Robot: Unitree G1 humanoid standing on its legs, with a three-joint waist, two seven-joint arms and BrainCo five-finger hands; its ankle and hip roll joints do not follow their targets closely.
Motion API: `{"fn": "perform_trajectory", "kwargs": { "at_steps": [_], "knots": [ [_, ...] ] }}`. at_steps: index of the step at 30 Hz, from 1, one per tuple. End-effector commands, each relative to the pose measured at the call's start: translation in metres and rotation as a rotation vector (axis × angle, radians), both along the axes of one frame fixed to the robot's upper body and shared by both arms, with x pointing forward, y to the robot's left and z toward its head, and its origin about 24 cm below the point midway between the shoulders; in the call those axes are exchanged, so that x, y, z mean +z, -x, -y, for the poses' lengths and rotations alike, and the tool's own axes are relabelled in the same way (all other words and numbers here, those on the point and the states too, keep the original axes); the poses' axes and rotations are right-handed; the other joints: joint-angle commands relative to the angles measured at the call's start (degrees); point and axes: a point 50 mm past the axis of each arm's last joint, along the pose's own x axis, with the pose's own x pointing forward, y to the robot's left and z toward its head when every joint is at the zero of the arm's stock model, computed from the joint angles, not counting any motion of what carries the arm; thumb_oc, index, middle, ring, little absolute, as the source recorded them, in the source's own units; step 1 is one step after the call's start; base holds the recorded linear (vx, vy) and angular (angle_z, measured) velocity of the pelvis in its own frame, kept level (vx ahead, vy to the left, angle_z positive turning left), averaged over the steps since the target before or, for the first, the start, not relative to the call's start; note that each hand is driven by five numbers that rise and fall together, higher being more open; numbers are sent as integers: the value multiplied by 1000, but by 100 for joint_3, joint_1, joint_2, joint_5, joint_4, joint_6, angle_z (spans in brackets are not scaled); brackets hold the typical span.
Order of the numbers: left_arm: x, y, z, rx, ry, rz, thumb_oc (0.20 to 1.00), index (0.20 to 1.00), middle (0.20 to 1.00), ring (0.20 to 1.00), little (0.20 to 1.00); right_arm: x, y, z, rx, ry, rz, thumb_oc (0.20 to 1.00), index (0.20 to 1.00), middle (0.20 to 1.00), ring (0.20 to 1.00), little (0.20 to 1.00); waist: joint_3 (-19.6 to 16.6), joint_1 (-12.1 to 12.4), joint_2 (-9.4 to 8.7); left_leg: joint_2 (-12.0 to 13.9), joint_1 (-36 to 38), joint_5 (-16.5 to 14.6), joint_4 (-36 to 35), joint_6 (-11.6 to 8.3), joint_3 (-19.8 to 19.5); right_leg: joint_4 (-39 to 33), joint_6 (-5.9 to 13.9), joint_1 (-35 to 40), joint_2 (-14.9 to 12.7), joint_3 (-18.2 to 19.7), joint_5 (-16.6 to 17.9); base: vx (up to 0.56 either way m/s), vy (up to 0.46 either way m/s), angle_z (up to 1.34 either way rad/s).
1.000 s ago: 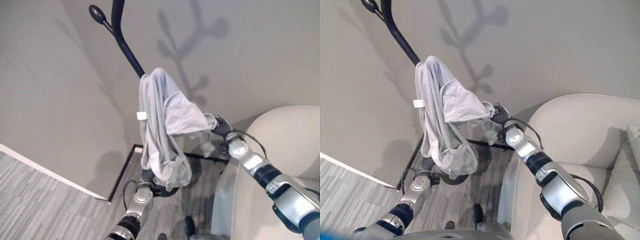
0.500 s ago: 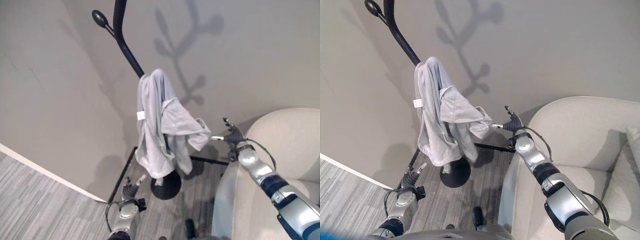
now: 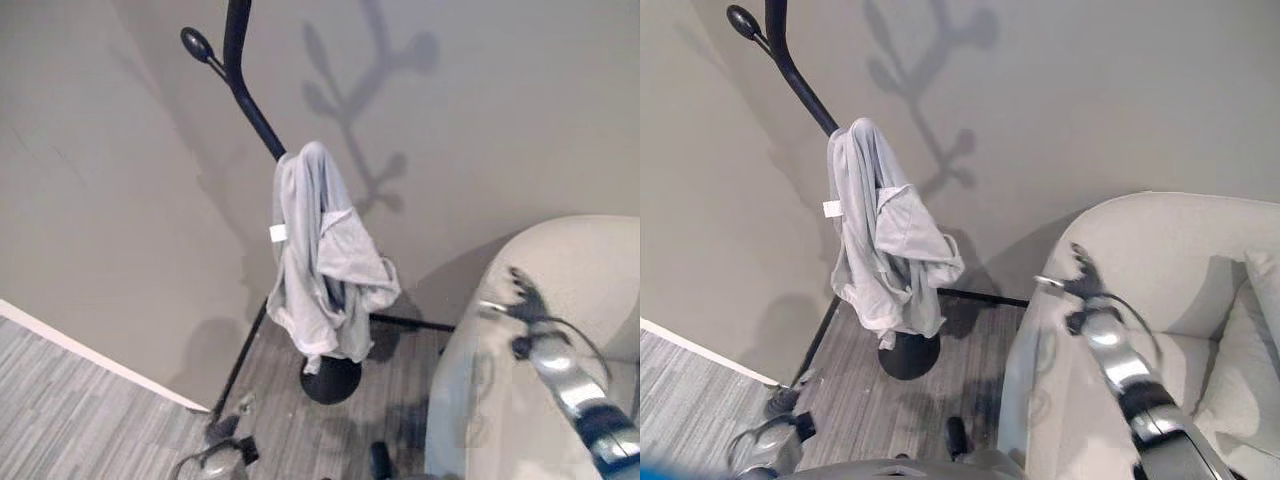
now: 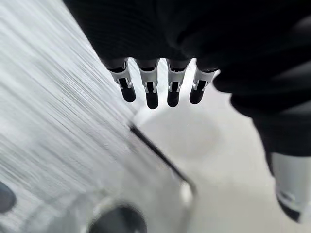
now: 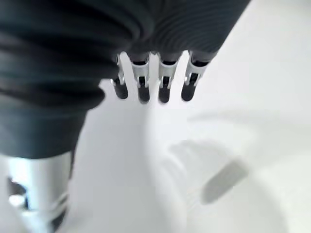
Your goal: Hang the clothes on the sofa on the clothes rack.
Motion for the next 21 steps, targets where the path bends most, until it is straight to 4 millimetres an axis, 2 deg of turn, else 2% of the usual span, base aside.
{"fn": "perform_trajectory", "kwargs": {
  "at_steps": [1, 2, 3, 6, 7, 8, 10, 11, 14, 15, 16, 17, 18, 20, 21],
  "knots": [
    [5, 20, -29, 174, -8, 6, 1000, 1000, 1000, 1000, 1000, -10, 24, 13, -91, -29, 12, 1000, 1000, 1000, 1000, 1000, -411, -88, -469, -437, 374, -446, 13, 406, -85, 55, 555, 104, -246, 137, -188, -11, 47, -30],
    [4, 26, -32, 206, -5, -5, 1000, 1000, 1000, 1000, 1000, -14, 35, 19, -137, -48, 10, 1000, 1000, 1000, 1000, 1000, -425, -113, -463, -442, 386, -457, 13, 415, -51, 55, 562, 97, -239, 166, -181, 0, 26, -8],
    [4, 26, -32, 204, -5, -5, 1000, 1000, 1000, 1000, 1000, -14, 36, 19, -138, -49, 9, 1000, 1000, 1000, 1000, 1000, -430, -101, -465, -441, 387, -459, 13, 416, -46, 55, 562, 97, -237, 170, -181, -14, 28, -11],
    [0, 51, -33, 253, 9, -64, 1000, 1000, 1000, 1000, 1000, -33, 83, 43, -348, -71, -30, 1000, 1000, 1000, 1000, 1000, -449, -205, -438, -488, 382, -467, 13, 455, 32, 55, 600, 42, -217, 260, -128, -32, 40, -29],
    [0, 51, -33, 251, 8, -64, 1000, 1000, 1000, 1000, 1000, -33, 84, 43, -349, -71, -31, 1000, 1000, 1000, 1000, 1000, -452, -192, -440, -488, 382, -468, 13, 456, 35, 55, 601, 40, -216, 263, -128, -42, 38, -16],
    [-3, 59, -29, 255, 22, -94, 1000, 1000, 1000, 1000, 1000, -47, 109, 52, -494, -89, -64, 1000, 1000, 1000, 1000, 1000, -446, -232, -419, -509, 373, -467, 13, 480, 55, 55, 618, 12, -216, 286, -95, -39, 40, -22],
    [-7, 65, -22, 241, 43, -124, 1000, 1000, 1000, 1000, 1000, -82, 148, 56, -758, -195, -161, 1000, 1000, 1000, 1000, 1000, -429, -213, -418, -562, 357, -438, 13, 505, 89, 60, 650, -21, -225, 318, -17, -60, 44, -21],
    [-10, 65, -17, 232, 62, -131, 1000, 1000, 1000, 1000, 1000, -109, 172, 46, -908, -335, -249, 1000, 1000, 1000, 1000, 1000, -450, -181, -399, -562, 367, -479, 13, 535, 110, 55, 655, -16, -207, 331, -38, -30, 32, -8],
    [-16, 63, -2, 171, 117, -150, 1000, 1000, 1000, 1000, 1000, -151, 223, 6, -1135, -617, -457, 1000, 1000, 1000, 1000, 1000, -469, -127, -385, -583, 389, -501, 13, 558, 133, 55, 670, -13, -196, 355, -9, -7, 9, -3],
    [-16, 63, -2, 170, 117, -149, 1000, 1000, 1000, 1000, 1000, -151, 223, 6, -1136, -622, -455, 1000, 1000, 1000, 1000, 1000, -463, -119, -385, -582, 392, -504, 13, 559, 137, 55, 669, -11, -193, 358, -10, 0, 0, 0],
    [-17, 61, 1, 154, 132, -152, 1000, 1000, 1000, 1000, 1000, -156, 232, -2, -1187, -682, -489, 1000, 1000, 1000, 1000, 1000, -459, -108, -376, -585, 402, -514, 13, 568, 145, 55, 673, -11, -185, 372, -5, 2, 8, -5],
    [-19, 59, 6, 128, 151, -160, 1000, 1000, 1000, 1000, 1000, -162, 245, -14, -1261, -760, -523, 1000, 1000, 1000, 1000, 1000, -456, -92, -361, -589, 417, -525, 13, 579, 158, 55, 677, -8, -175, 383, 0, 4, 21, -10],
    [-22, 58, 15, 109, 190, -161, 1000, 1000, 1000, 1000, 1000, -169, 259, -35, -1393, -905, -529, 1000, 1000, 1000, 1000, 1000, -472, -102, -329, -594, 441, -540, 13, 597, 171, 55, 672, -3, -169, 398, 20, 2, 28, -11],
    [-25, 57, 25, 88, 229, -164, 1000, 1000, 1000, 1000, 1000, -172, 267, -47, -1486, -978, -523, 1000, 1000, 1000, 1000, 1000, -475, -118, -295, -600, 467, -557, 13, 605, 203, 55, 670, 5, -160, 400, 28, 2, 16, -2],
    [-25, 57, 25, 87, 230, -164, 1000, 1000, 1000, 1000, 1000, -172, 267, -47, -1487, -979, -522, 1000, 1000, 1000, 1000, 1000, -474, -112, -293, -599, 468, -558, 13, 605, 204, 55, 670, 6, -158, 400, 27, 0, 0, 0]
  ]
}}
